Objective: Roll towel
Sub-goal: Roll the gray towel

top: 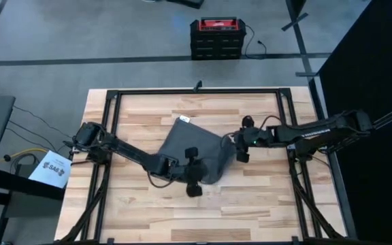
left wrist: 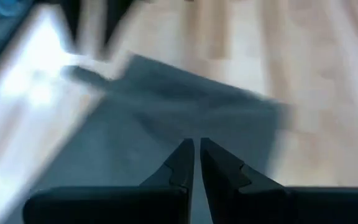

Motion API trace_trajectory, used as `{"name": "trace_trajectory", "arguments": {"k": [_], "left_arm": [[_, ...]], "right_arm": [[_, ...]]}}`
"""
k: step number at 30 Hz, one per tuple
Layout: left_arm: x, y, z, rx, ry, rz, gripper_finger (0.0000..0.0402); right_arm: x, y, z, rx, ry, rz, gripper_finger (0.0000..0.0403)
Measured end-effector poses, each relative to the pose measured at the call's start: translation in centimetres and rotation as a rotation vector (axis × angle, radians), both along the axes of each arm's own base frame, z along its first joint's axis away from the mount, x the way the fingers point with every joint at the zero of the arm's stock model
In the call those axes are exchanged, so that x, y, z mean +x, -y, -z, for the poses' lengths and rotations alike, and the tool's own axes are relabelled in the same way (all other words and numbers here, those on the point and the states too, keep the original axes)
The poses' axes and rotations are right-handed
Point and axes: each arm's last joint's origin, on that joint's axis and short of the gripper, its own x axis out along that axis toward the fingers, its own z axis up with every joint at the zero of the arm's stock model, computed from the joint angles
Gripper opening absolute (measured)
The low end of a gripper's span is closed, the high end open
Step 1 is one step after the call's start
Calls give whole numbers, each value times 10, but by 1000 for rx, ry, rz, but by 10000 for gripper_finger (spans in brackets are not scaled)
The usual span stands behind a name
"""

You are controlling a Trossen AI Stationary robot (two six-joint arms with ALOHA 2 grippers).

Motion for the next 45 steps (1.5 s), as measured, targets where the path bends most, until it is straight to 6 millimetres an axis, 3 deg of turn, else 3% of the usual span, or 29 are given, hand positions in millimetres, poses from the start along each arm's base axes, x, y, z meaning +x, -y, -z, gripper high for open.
{"name": "trace_trajectory", "arguments": {"k": [7,13,21,29,35,45], "left_arm": [[19,-46,34,-33,-93,-17,15],[29,-61,56,-15,-106,-15,15],[43,-78,73,45,-69,55,15],[59,-98,60,-21,142,243,15],[70,-109,100,-6,57,275,15],[76,-143,117,-1,43,243,15]], "right_arm": [[-18,-22,-6,-59,-18,83,140],[-34,-36,-4,50,-44,160,140],[-47,-46,40,151,-63,270,140],[-42,-55,63,184,-16,238,140],[-33,-63,78,179,-2,221,140],[-24,-67,82,140,42,159,140]]}}
